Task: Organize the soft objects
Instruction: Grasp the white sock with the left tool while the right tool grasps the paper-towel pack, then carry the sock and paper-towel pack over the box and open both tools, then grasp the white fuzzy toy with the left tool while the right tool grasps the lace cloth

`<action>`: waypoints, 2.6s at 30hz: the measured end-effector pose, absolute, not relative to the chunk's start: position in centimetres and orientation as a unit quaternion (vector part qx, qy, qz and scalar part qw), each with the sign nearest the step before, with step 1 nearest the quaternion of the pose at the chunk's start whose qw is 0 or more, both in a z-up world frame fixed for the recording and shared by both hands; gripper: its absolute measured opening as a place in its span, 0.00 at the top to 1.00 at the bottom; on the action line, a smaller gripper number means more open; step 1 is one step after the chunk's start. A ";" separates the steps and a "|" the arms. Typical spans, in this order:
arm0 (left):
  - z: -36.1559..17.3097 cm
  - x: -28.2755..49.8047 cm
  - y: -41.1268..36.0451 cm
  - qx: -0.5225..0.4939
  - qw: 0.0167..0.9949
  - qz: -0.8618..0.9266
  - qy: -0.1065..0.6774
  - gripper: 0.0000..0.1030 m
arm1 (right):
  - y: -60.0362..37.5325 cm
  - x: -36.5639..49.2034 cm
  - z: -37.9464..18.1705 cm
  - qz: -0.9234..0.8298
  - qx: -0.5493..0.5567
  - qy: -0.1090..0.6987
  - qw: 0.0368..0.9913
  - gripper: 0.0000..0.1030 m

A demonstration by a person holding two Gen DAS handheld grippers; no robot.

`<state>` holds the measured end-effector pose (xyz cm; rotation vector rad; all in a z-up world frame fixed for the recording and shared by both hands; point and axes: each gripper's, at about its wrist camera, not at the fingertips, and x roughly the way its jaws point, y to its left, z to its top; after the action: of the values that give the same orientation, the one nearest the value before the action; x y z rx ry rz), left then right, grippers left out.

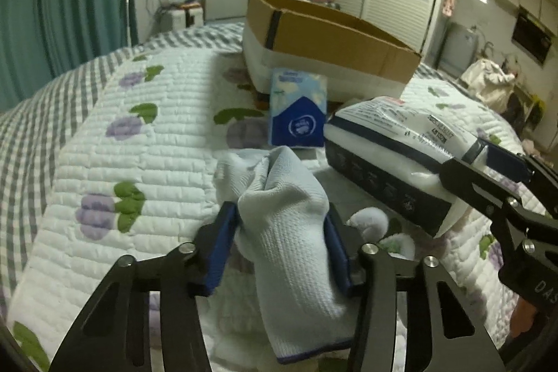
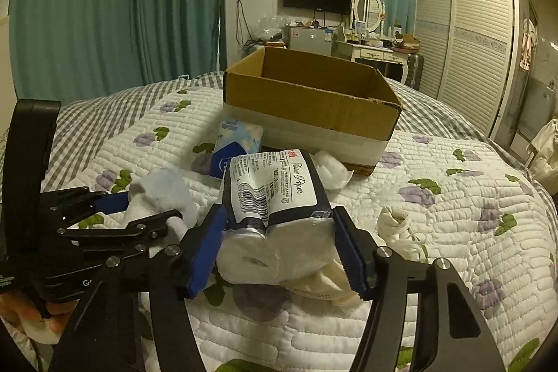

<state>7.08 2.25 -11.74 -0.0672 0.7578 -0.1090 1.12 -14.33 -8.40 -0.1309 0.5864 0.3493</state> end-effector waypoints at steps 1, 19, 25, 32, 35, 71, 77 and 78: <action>-11.4 6.6 2.4 -0.037 0.927 -0.055 0.368 0.63 | -14.5 1.0 -8.3 0.171 -0.062 0.286 0.941 0.42; -1.1 1.9 1.0 -0.036 0.950 -0.075 0.302 0.67 | -17.5 -5.0 0.7 0.169 -0.019 0.195 0.966 0.59; 3.7 5.4 -1.4 0.004 0.963 -0.081 0.257 0.67 | -19.1 -2.2 6.5 0.165 -0.004 0.141 0.976 0.60; 4.5 14.0 -2.8 0.017 0.964 -0.079 0.252 0.67 | -21.0 7.7 9.1 0.164 0.052 0.142 0.975 0.60; 3.3 18.7 -3.0 0.011 0.962 -0.076 0.261 0.67 | -20.7 12.3 8.0 0.161 0.051 0.160 0.973 0.60; 11.5 3.1 -1.4 -0.004 0.980 -0.017 0.200 0.07 | -21.4 0.2 16.1 0.134 -0.067 0.201 0.968 0.00; 5.6 0.7 -1.3 -0.012 0.969 -0.021 0.244 0.07 | -20.3 -4.5 10.3 0.137 -0.091 0.224 0.961 0.00; 4.3 0.3 -1.3 -0.010 0.967 -0.020 0.253 0.07 | -19.9 -5.1 8.8 0.143 -0.093 0.228 0.959 0.00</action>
<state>0.33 -1.32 4.35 -0.0209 0.5110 -0.0395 -5.07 -19.86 8.79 -0.1886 0.4623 0.2892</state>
